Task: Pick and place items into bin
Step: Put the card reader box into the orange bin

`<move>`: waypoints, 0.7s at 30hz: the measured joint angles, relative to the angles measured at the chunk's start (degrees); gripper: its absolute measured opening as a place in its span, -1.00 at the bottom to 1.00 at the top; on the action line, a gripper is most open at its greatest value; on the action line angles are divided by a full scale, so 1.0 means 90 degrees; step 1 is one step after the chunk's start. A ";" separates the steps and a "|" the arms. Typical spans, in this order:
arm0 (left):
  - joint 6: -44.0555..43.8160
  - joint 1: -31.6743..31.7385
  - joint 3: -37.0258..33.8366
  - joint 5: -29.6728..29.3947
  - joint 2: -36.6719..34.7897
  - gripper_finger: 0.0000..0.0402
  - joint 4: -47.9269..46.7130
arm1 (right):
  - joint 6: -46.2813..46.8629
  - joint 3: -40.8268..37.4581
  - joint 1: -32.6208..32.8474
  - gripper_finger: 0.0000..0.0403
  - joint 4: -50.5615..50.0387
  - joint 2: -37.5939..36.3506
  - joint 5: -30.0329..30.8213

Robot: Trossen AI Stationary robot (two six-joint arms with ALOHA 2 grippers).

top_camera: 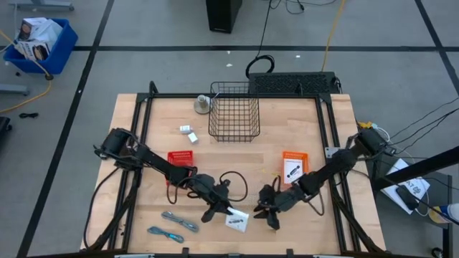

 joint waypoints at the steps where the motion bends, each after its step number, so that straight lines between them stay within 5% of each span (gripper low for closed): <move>1: 0.0060 0.0004 -0.0006 -0.0150 -0.0098 -0.73 -0.0131 | 0.0084 -0.0079 0.0060 -0.36 0.0121 -0.0062 0.0027; 6: 0.0147 0.0012 -0.0016 -0.0892 -0.0549 -0.68 -0.0509 | -0.0295 -0.0310 0.0387 -0.35 0.1190 -0.0145 0.0801; 13: 0.0269 0.0027 -0.0011 -0.1111 -0.1026 -0.73 -0.0759 | -0.0988 -0.0295 0.0422 -0.35 0.1055 -0.0138 0.1873; 21: 0.0413 0.0034 -0.0009 -0.1508 -0.1240 -0.66 -0.0849 | -0.1475 -0.0288 0.0293 -0.10 0.1526 -0.0138 0.2131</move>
